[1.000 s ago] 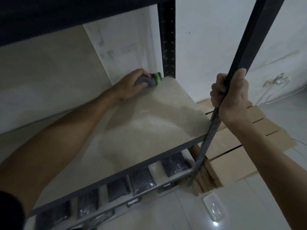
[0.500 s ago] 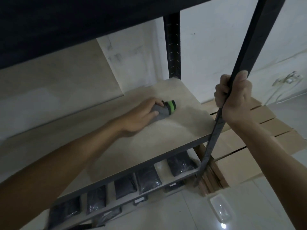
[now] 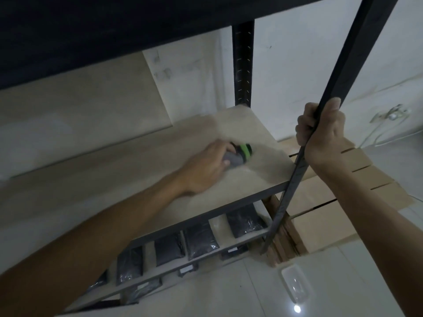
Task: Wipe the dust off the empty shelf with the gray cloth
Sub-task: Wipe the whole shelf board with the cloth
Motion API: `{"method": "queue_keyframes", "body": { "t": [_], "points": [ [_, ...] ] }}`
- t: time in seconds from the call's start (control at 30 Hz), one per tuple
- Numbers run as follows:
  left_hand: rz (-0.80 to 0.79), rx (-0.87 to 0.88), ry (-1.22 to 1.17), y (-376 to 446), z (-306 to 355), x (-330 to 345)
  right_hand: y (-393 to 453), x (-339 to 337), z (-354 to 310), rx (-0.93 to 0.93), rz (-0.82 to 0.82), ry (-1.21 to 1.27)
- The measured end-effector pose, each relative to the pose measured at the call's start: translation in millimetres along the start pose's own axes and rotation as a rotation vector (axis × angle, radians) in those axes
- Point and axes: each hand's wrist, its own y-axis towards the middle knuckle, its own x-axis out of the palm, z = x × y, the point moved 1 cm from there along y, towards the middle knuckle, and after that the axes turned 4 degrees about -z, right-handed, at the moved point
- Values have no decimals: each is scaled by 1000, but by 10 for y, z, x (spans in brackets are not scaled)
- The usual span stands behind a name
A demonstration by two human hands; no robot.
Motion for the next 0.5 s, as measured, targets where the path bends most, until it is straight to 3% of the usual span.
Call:
{"method": "queue_keyframes", "body": {
  "t": [0.1,0.27,0.37,0.5],
  "points": [
    [-51,75,-105,-121,96,-68,8,5,-4,2,4,4],
    [302,-113,-89,325,-449,-508,26,5,-10,4,-7,-28],
    [230,-276,-34,559,-761,-560,18,6,-14,-11,-9,-26],
    [175,-344,32,668,-843,-446,15,0,9,-15,-23,-32]
  ]
}}
